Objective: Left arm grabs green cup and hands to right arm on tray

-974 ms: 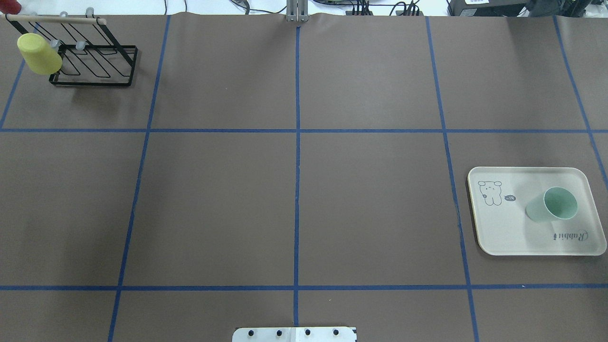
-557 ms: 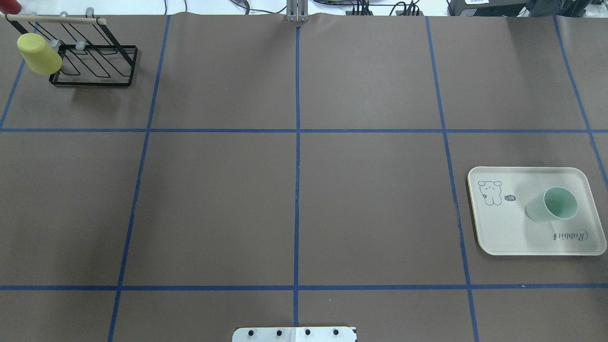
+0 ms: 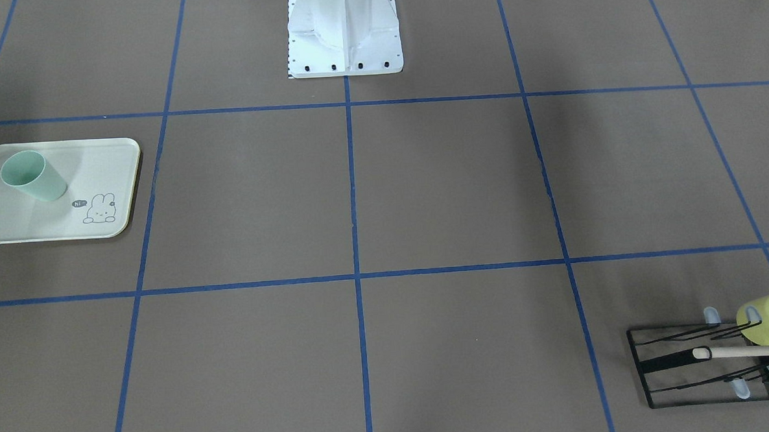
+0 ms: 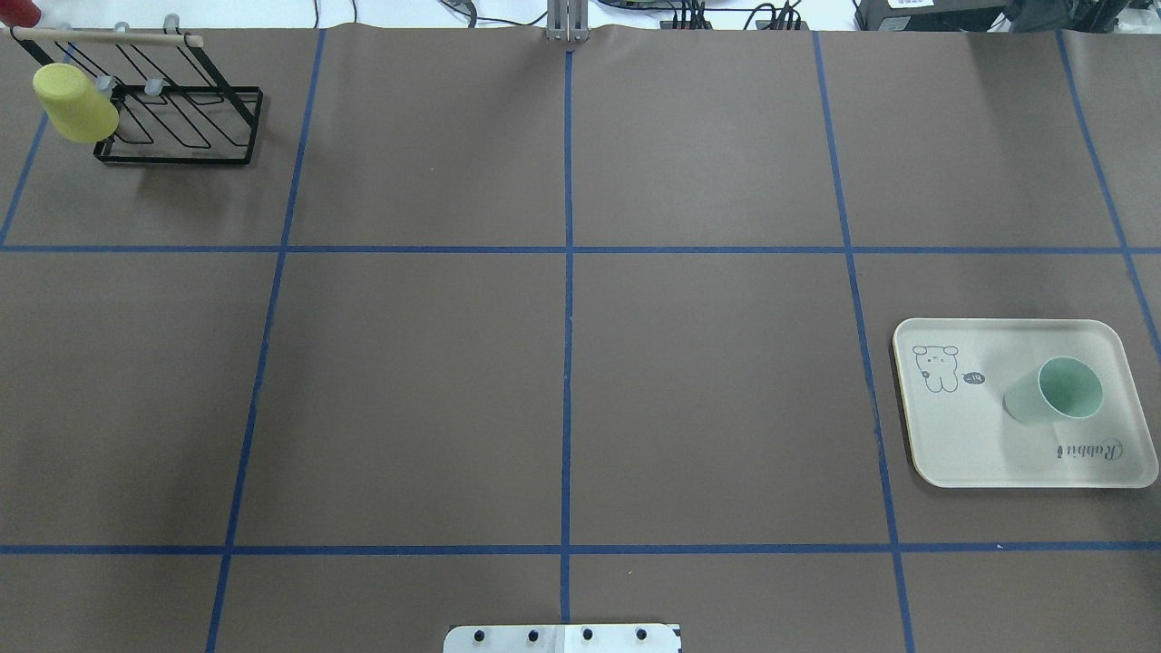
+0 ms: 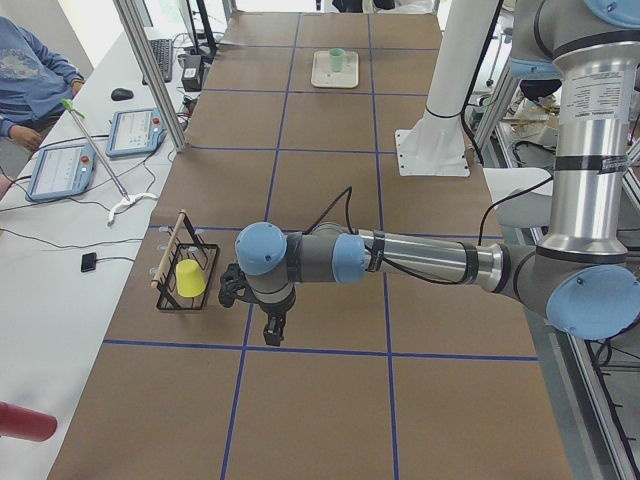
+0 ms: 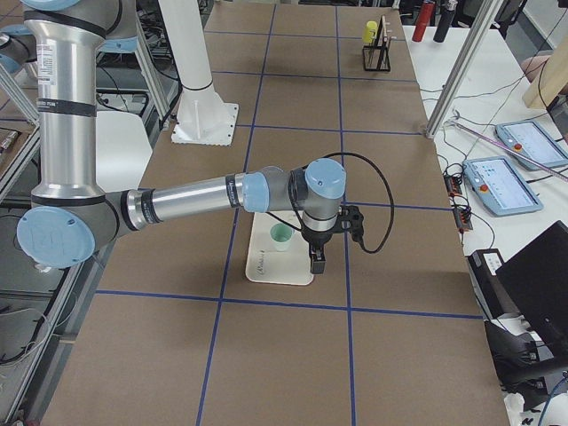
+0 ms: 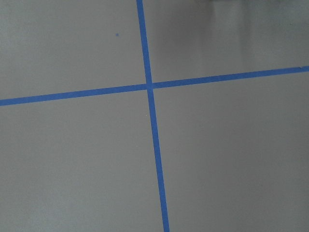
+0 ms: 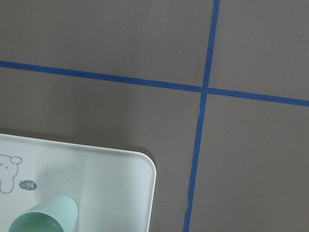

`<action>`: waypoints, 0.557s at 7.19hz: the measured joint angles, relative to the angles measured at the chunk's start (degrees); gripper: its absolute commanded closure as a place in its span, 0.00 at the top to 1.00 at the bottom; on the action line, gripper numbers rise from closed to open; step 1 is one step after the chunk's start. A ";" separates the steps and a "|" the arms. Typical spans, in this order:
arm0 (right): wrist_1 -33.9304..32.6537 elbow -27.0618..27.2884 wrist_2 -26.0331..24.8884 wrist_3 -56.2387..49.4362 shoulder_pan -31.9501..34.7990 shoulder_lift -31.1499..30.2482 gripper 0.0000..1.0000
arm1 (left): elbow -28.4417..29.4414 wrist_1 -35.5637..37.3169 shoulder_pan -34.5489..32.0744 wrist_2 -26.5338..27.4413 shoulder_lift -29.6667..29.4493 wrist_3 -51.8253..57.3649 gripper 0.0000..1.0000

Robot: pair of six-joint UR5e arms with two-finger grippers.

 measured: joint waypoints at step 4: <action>-0.03 -0.49 1.27 0.03 0.00 -0.24 1.00 | -0.60 0.00 0.06 -0.06 0.09 -0.31 1.00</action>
